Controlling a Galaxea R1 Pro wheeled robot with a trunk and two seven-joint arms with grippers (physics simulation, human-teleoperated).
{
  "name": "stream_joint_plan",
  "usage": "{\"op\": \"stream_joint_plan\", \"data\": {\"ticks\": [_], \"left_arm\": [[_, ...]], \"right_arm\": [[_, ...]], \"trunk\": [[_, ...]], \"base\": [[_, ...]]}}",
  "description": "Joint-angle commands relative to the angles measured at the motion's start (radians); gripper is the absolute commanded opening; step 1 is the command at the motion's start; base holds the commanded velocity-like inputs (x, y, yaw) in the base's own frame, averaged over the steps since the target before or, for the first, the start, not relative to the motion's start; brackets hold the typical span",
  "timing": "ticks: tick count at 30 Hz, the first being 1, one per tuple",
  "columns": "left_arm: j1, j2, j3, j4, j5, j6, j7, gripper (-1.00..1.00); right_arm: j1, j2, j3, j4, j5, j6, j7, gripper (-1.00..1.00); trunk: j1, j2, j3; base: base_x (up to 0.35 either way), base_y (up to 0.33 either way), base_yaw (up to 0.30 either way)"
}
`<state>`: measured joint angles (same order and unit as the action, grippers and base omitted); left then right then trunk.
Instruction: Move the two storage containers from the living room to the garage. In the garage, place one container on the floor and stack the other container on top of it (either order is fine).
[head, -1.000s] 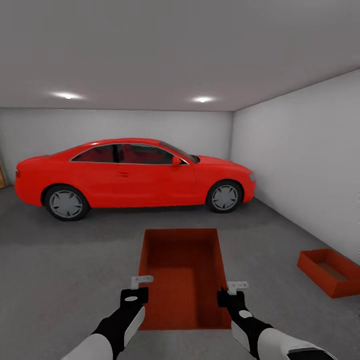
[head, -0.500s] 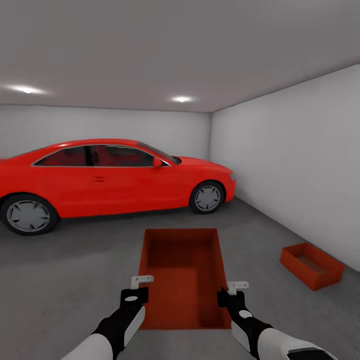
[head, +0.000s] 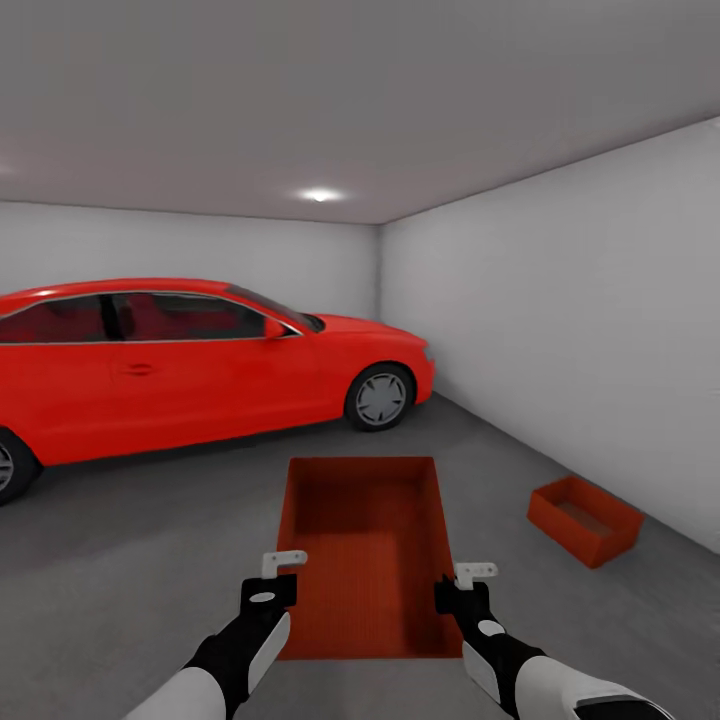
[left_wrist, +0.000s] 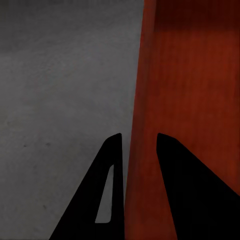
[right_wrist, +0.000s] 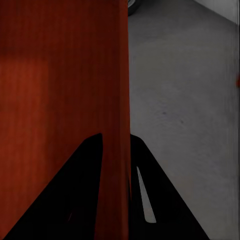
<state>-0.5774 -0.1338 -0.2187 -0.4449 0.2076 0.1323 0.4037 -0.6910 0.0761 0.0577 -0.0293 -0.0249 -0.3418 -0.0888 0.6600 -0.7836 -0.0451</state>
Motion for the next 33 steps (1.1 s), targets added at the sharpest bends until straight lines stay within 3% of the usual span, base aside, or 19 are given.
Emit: {"op": "stream_joint_plan", "data": {"ticks": [1, 33], "left_arm": [[-0.001, 0.0, -0.002, -0.007, -0.004, 0.005, 0.007, -1.0], [-0.001, 0.0, -0.002, -0.004, -0.004, 0.004, 0.007, -1.0]], "right_arm": [[-0.001, 0.001, -0.013, 0.003, -0.003, -0.002, 0.001, -1.0], [-0.001, -0.001, -0.013, 0.003, -0.003, -0.003, 0.003, -1.0]], "trunk": [[0.001, -0.001, -0.002], [0.001, -0.001, -0.002]], "base": [[0.313, 0.186, -0.282], [0.313, 0.152, -0.282]]}}
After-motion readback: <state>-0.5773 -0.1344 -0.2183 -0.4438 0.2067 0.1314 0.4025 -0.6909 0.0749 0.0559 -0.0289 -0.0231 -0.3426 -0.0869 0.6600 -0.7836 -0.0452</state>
